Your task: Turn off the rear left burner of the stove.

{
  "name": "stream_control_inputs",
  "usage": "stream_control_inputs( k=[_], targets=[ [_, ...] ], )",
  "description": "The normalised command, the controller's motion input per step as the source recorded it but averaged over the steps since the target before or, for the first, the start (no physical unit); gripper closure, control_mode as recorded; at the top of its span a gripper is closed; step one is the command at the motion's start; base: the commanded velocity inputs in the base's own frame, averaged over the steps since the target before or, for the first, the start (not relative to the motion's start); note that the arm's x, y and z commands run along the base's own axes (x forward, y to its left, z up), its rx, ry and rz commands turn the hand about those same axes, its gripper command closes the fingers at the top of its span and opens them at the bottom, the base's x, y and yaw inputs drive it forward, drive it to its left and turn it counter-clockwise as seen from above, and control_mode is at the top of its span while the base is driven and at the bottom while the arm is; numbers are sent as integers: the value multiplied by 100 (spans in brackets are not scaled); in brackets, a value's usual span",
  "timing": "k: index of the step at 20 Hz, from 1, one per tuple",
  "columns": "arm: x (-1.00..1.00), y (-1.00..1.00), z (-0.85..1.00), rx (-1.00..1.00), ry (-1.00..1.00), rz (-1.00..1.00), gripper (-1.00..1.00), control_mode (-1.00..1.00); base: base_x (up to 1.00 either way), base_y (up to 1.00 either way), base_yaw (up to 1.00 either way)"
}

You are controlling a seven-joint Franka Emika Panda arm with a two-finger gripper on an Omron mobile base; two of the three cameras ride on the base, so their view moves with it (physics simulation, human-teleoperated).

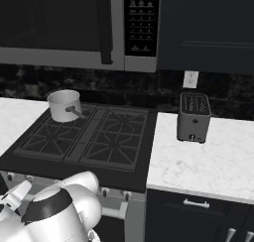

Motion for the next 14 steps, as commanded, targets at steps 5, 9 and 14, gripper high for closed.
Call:
stream_control_inputs(
  k=[5,9,14],
  targets=[
    [0,34,-26,0,0,5,-100,-100,0,0,0],
    [0,36,-18,0,0,5,-100,-100,0,0,0],
    [0,12,-18,0,0,3,-100,-100,0,0,0]
  ],
)
